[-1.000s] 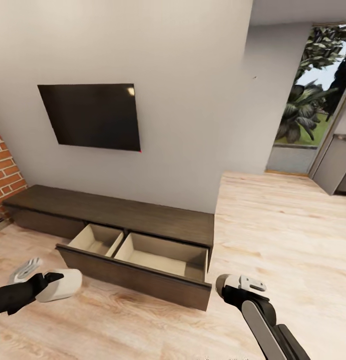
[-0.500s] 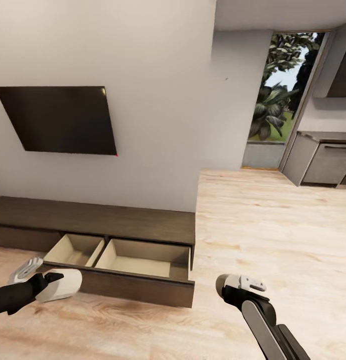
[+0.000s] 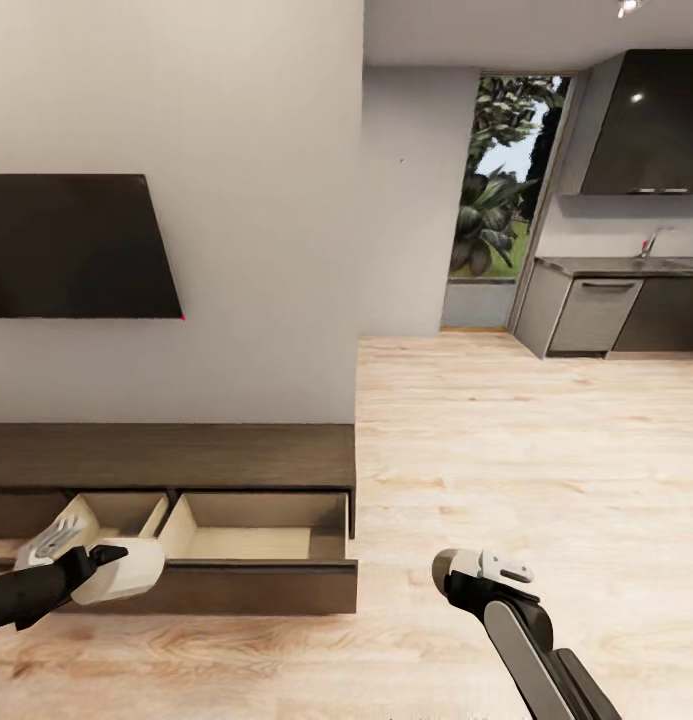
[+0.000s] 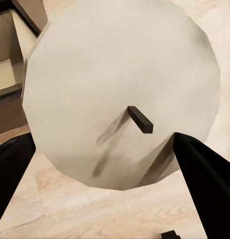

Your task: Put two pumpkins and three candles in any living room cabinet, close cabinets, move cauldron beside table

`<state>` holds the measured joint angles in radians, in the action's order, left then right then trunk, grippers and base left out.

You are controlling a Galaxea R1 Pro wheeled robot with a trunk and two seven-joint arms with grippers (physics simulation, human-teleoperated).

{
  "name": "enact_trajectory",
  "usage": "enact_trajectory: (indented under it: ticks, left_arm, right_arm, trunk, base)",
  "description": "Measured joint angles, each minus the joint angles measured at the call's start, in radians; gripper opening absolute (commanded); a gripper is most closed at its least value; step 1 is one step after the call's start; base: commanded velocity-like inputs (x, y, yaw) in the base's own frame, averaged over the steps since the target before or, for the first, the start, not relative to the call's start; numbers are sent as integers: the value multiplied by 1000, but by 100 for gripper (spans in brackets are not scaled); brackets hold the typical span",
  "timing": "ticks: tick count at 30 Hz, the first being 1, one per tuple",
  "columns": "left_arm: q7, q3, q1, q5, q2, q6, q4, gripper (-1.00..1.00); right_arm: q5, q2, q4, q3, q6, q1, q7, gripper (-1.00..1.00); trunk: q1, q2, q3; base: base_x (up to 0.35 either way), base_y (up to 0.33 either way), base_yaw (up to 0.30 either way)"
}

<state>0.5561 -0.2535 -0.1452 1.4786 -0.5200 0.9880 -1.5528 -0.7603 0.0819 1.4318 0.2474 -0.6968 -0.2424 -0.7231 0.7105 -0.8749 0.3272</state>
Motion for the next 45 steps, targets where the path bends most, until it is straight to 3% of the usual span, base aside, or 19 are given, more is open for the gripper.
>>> enact_trajectory:
  ticks: [15,26,45]
  left_arm:
    - [0,0,0,2,-1,-1,1,-100]
    - [0,-1,1,1,-2,-2,1,-100]
    - [0,1,0,2,0,-2,0,-100]
  right_arm:
    - [3,-4,4,2,-1,0,-1,-100]
    - [3,-5,4,2,-1,-1,0,-100]
    - [3,-3,3,2,0,0,0,-100]
  trunk:
    - [0,0,0]
    - [0,0,0]
    - [0,0,0]
  base:
    - [10,58,-80]
    - [158,70,188]
    - [114,79,20]
